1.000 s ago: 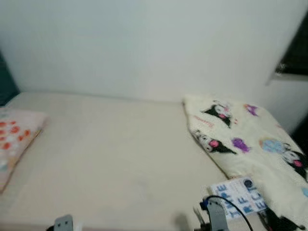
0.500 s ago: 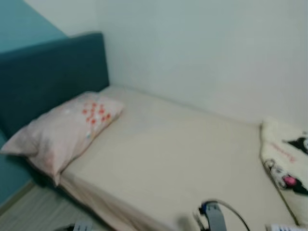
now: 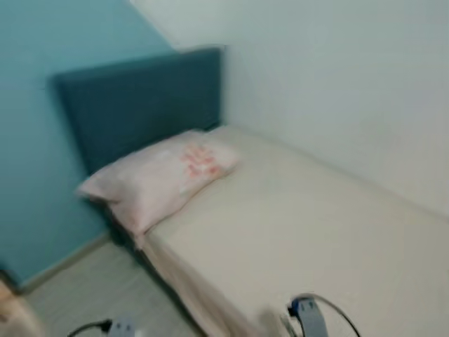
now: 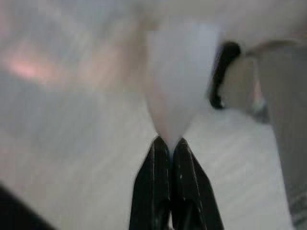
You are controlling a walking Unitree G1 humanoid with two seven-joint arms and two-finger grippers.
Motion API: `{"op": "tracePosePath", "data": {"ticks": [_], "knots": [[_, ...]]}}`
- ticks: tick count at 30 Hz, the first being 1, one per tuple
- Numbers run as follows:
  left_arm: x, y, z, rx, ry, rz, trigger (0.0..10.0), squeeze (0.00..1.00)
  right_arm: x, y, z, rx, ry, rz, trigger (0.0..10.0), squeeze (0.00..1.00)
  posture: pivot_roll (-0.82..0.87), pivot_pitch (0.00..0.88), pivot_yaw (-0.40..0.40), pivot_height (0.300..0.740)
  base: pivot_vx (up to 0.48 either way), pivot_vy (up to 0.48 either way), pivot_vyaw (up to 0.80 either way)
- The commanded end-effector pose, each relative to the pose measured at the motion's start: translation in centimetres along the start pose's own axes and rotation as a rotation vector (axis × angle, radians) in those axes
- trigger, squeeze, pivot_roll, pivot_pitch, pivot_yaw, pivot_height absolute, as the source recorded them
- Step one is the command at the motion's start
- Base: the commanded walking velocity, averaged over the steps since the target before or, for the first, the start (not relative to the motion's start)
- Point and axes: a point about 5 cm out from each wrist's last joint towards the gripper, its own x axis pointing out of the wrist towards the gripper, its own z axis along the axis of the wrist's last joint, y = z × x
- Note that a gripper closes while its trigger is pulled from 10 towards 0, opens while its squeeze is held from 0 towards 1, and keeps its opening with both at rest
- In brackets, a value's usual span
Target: Clean up the room
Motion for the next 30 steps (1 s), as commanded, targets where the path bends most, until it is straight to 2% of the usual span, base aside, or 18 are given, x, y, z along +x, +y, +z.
{"op": "tracePosePath", "data": {"ticks": [1,22,30], "knots": [[0.04,-0.17,0.48,0.021,-0.011,-0.012,10.0,0.00,0.05,0.20,0.00,0.006,-0.001,0.006,10.0,0.00,0.11,0.000,-0.081,0.740,0.000,0.000,0.80],[0.01,-0.31,0.26,-0.039,-0.011,-0.040,10.0,0.00,-0.03,-0.03,0.02,-0.028,0.003,0.016,10.0,0.00,0.11,0.000,-0.094,0.740,0.000,0.000,0.80],[0.04,-0.90,0.83,-0.052,-0.021,-0.048,10.0,0.00,-0.04,0.03,-0.21,-0.037,0.013,0.017,10.0,0.00,0.11,0.000,-0.095,0.740,0.000,0.000,0.80]]}}
